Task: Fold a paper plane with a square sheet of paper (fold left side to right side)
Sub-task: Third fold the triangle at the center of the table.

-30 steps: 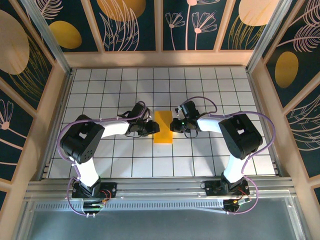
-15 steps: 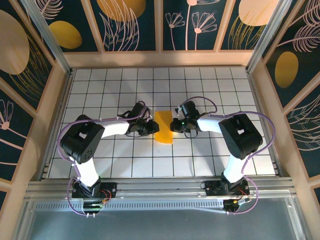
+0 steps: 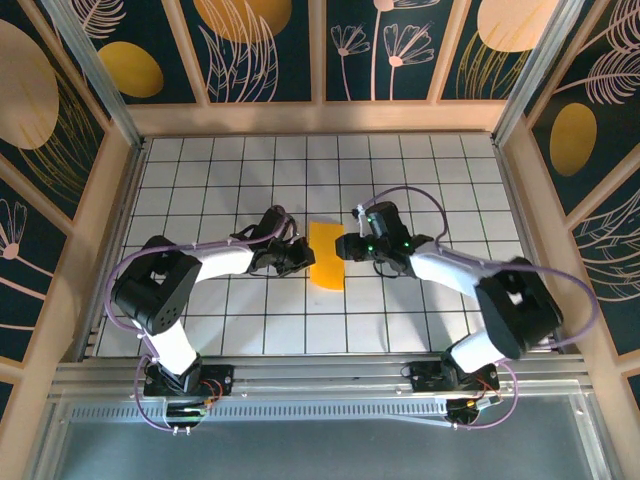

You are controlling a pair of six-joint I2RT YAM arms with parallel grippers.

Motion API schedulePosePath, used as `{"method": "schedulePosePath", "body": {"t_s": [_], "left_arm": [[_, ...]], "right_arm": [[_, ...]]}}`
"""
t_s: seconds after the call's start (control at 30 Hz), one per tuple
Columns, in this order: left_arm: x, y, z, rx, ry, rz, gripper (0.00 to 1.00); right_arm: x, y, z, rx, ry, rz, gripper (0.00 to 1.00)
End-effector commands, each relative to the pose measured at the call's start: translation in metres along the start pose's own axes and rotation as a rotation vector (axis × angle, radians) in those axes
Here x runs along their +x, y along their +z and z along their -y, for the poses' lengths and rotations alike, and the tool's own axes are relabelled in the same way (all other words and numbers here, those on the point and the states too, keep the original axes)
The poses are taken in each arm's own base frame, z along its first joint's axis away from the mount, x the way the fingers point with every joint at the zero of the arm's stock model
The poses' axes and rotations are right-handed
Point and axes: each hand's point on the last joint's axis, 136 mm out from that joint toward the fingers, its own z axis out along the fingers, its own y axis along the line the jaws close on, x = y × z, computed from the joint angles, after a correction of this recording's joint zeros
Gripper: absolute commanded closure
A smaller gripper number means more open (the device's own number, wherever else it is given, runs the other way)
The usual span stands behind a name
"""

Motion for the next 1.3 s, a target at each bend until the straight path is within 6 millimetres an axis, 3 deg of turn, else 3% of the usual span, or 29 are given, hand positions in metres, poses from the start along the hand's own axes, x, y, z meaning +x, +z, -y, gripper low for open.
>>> {"method": "schedulePosePath", "body": {"t_s": [0.0,0.13,0.33,0.47,0.57,0.8,1.03,1.27], "left_arm": [[0.009,-0.003,0.007,0.041,-0.080,-0.036,1.00],[0.012,-0.003,0.003,0.032,-0.106,-0.044,1.00],[0.009,-0.008,0.007,0.037,-0.100,-0.027,1.00],[0.010,-0.008,0.005,0.033,-0.105,-0.026,1.00],[0.010,-0.008,0.005,0.032,-0.104,-0.027,1.00],[0.011,-0.008,0.005,0.031,-0.104,-0.030,1.00],[0.012,-0.008,0.004,0.023,-0.107,-0.031,1.00],[0.010,-0.009,0.004,0.017,-0.101,-0.019,1.00]], "right_arm": [[-0.007,-0.021,-0.014,0.033,-0.151,0.123,0.48],[0.015,-0.031,-0.043,0.019,-0.266,0.185,0.41],[0.063,-0.017,-0.078,0.019,-0.489,0.234,0.36],[0.084,0.001,-0.078,0.109,-0.612,0.209,0.33],[0.089,0.012,-0.077,0.161,-0.672,0.195,0.31],[0.079,0.028,-0.073,0.260,-0.755,0.204,0.32],[0.073,0.037,-0.074,0.292,-0.770,0.195,0.56],[0.083,0.039,-0.071,0.276,-0.757,0.147,0.90]]}}
